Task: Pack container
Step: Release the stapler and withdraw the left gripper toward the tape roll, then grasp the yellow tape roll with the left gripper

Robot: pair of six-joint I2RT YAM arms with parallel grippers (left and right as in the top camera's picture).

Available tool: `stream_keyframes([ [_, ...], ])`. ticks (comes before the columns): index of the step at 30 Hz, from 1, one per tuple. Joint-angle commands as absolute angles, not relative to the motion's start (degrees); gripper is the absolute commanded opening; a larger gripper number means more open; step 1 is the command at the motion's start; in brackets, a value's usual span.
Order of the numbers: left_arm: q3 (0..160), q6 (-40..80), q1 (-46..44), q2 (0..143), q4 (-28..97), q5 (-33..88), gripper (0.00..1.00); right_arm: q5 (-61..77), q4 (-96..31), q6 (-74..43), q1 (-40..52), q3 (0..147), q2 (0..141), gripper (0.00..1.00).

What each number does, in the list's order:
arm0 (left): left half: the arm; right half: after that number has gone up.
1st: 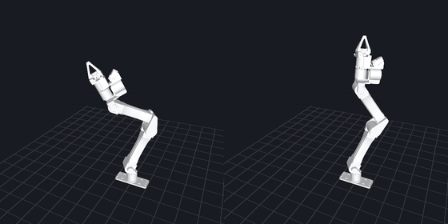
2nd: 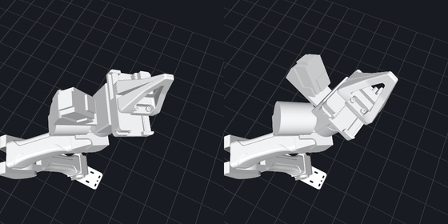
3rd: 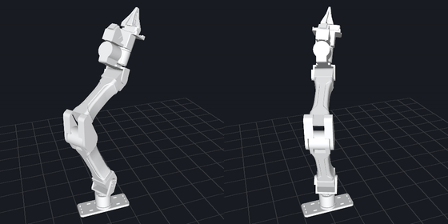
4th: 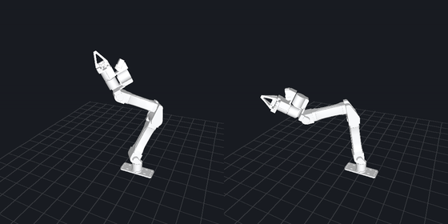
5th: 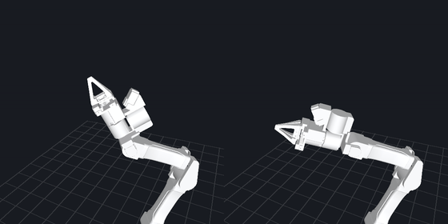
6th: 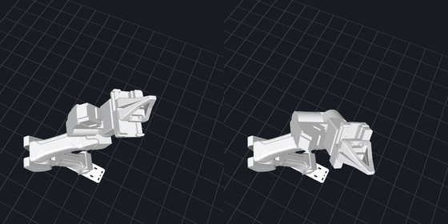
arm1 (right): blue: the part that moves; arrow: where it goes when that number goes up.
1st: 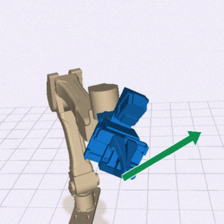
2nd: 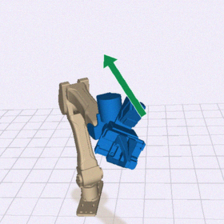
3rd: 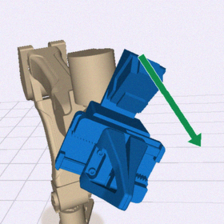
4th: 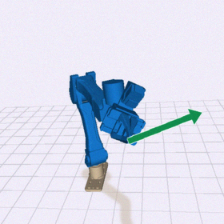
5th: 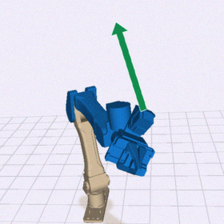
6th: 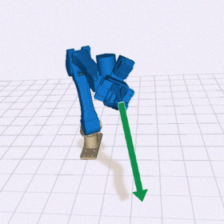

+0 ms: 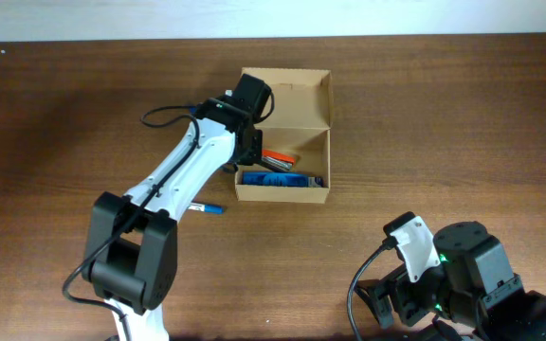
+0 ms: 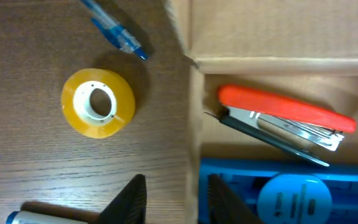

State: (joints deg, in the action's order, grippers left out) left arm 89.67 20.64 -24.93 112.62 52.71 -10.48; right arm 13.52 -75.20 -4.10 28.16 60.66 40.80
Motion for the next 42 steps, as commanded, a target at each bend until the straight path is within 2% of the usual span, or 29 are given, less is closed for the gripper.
stream_keyframes([
  [1, 88.9, 20.9, -24.5, 110.7, 52.8, -11.8, 0.32, 13.4, -75.1, -4.1, 28.4, 61.4, 40.6, 0.99],
  [10, 88.9, 19.6, -24.5, 100.8, 52.8, -11.9, 0.33, 13.4, -75.1, -4.1, 28.4, 61.4, 40.6, 0.99],
  [17, 88.9, 13.2, -24.2, 92.9, 52.8, -16.4, 0.33, 13.4, -75.1, -4.1, 28.4, 61.4, 40.6, 0.99],
  [23, 88.9, 10.3, -17.1, 92.3, 55.0, -15.2, 0.33, 13.4, -75.1, -4.1, 28.4, 61.4, 40.6, 0.99],
  [29, 88.8, -0.5, -8.7, 92.4, 54.9, -5.1, 0.33, 13.4, -75.1, -4.1, 28.4, 61.4, 40.6, 0.99],
  [35, 86.5, -4.9, -7.6, 93.5, 53.0, -2.6, 0.34, 13.4, -75.1, -4.1, 28.4, 61.4, 40.6, 0.99],
  [37, 84.1, -4.9, -7.6, 94.4, 50.4, -1.1, 0.41, 13.4, -75.1, -4.1, 28.4, 61.4, 40.6, 0.99],
  [41, 78.7, -4.9, -7.6, 97.1, 43.5, 0.8, 0.42, 13.4, -75.1, -4.1, 28.4, 61.4, 40.6, 0.99],
  [42, 77.5, -4.9, -7.6, 97.7, 41.3, 1.7, 0.48, 13.4, -75.1, -4.1, 28.4, 61.4, 40.6, 0.99],
])
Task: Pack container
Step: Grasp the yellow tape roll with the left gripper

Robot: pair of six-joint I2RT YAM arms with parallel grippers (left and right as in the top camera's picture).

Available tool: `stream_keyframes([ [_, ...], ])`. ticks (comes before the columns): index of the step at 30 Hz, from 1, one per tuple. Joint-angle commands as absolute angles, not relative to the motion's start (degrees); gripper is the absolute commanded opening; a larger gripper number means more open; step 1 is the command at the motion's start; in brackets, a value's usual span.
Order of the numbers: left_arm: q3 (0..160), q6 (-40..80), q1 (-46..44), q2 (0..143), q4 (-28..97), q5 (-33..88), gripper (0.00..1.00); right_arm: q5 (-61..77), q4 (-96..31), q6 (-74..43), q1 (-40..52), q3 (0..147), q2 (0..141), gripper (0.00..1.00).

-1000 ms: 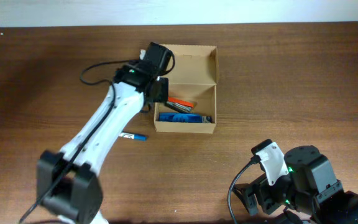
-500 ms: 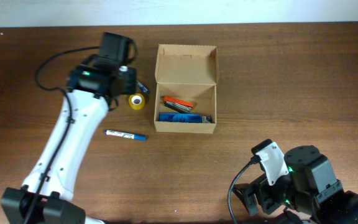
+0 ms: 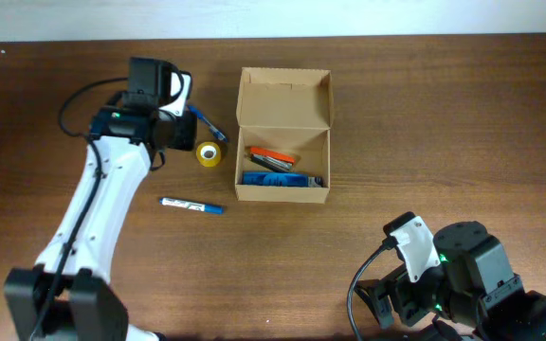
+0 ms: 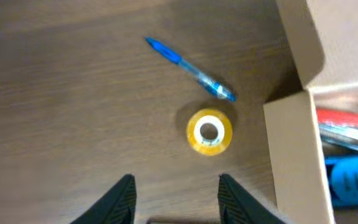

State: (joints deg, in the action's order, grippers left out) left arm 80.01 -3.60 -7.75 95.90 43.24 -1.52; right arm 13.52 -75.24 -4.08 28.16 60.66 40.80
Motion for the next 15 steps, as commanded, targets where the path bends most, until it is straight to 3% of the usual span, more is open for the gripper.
stream_keyframes([
  [1, 76.3, -4.8, -7.6, 98.4, 38.9, 2.0, 0.51, 13.4, -75.1, -4.1, 28.4, 61.4, 40.6, 0.99],
  [7, 74.0, -4.8, -7.6, 104.9, 32.5, 3.8, 0.51, 13.4, -75.1, -4.1, 28.4, 61.4, 40.6, 0.99],
  [14, 74.0, -6.3, -7.6, 113.0, 30.9, 8.9, 0.82, 13.4, -75.1, -4.1, 28.4, 61.4, 40.6, 0.99],
  [15, 74.0, -6.3, -7.6, 113.6, 30.9, 9.1, 0.82, 13.4, -75.1, -4.1, 28.4, 61.4, 40.6, 0.99],
])
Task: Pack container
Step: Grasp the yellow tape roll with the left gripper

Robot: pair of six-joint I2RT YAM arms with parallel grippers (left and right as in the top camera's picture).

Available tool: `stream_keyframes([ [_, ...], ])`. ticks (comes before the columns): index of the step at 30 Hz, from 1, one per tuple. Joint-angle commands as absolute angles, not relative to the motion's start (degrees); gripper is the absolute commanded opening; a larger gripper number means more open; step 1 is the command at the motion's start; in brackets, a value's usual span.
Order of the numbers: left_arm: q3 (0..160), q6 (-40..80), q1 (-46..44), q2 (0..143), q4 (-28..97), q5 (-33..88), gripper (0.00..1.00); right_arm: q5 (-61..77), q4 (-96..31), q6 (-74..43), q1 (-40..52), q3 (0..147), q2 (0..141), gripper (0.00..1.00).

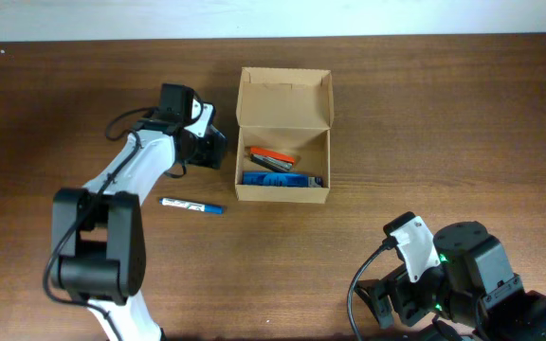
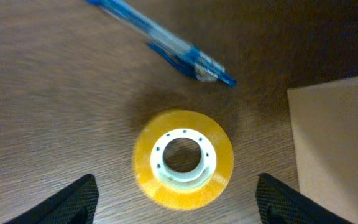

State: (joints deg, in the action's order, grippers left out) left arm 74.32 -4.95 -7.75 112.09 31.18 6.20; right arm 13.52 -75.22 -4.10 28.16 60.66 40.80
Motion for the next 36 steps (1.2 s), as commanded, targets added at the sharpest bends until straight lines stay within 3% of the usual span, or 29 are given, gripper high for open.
stream_keyframes([
  [1, 74.0, -6.4, -7.6, 114.0, 30.9, 9.2, 0.83, 13.4, -75.1, -4.1, 28.4, 61.4, 40.6, 0.99],
  [18, 74.0, -6.3, -8.3, 116.8, 26.1, 8.8, 0.83, 13.4, -75.1, -4.1, 28.4, 61.4, 40.6, 0.99],
  [21, 74.0, -6.3, -8.3, 116.8, 26.1, 6.9, 0.79, 13.4, -75.1, -4.1, 28.4, 61.4, 40.6, 0.99],
  [25, 74.0, -6.3, -8.3, 117.2, 26.1, 6.0, 0.65, 13.4, -75.1, -4.1, 28.4, 61.4, 40.6, 0.99],
  [36, 74.0, -6.3, -11.3, 117.4, 26.2, -4.2, 0.63, 13.4, -75.1, -4.1, 28.4, 61.4, 40.6, 0.99],
])
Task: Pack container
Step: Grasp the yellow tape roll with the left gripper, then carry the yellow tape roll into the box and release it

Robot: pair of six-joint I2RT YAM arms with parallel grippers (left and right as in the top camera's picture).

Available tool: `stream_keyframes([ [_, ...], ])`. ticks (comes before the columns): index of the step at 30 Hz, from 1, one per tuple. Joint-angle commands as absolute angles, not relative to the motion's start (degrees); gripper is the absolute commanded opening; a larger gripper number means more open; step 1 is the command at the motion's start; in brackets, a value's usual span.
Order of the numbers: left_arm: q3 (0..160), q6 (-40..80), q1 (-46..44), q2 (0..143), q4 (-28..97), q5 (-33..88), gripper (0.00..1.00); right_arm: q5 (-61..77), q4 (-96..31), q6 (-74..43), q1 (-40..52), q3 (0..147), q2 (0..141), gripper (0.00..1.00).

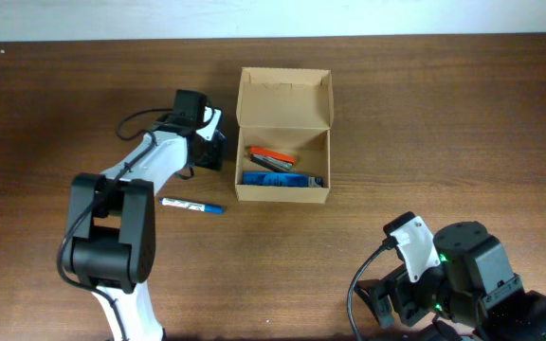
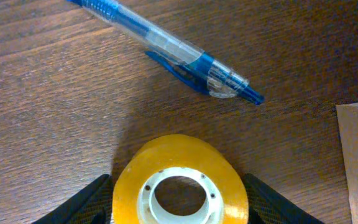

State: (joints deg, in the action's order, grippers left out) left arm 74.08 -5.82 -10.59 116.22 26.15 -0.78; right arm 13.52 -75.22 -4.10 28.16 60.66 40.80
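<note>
A yellow tape roll (image 2: 179, 152) with a white core lies on the wooden table, left of the cardboard box (image 1: 282, 194). My left gripper (image 2: 178, 190) is down over it, a black finger (image 2: 89, 202) pressed to each side of the roll, so it is shut on it. In the overhead view the left gripper (image 1: 209, 150) hides the roll. A blue clear pen (image 2: 166, 50) lies just beyond the roll. Inside the box are an orange stapler (image 1: 273, 158) and a blue item (image 1: 281, 178). The right gripper is out of view.
A blue marker (image 1: 190, 206) lies on the table in front of the left arm. The box's open lid (image 1: 285, 95) stands at its far side, and a box corner shows right of the roll. The right arm's body (image 1: 444, 275) sits at the bottom right.
The left gripper has come lower and closer over the tape roll, and its fingers have narrowed from wide apart to touching both sides of the roll. The pen and box are unmoved.
The left gripper first hung at the box's left edge with the stapler inside the box. Then it was high over the table to the left of the roll and pen. Then it stood open above the roll, and now it clasps the roll.
</note>
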Motion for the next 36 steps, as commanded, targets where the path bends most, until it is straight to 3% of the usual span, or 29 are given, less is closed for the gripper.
stream_keyframes([
  [1, 74.0, -6.3, -11.5, 117.4, 26.1, -4.4, 0.59, 13.4, -75.1, -4.1, 28.4, 61.4, 40.6, 0.99],
  [14, 77.7, -4.4, -11.6, 114.9, 31.6, -4.4, 0.38, 13.4, -75.1, -4.1, 28.4, 61.4, 40.6, 0.99],
  [26, 78.9, -4.1, -12.6, 92.0, 32.9, -10.3, 0.37, 13.4, -75.1, -4.1, 28.4, 61.4, 40.6, 0.99],
  [36, 78.9, -4.2, -25.7, 91.4, 27.2, -0.5, 0.38, 13.4, -75.1, -4.1, 28.4, 61.4, 40.6, 0.99],
])
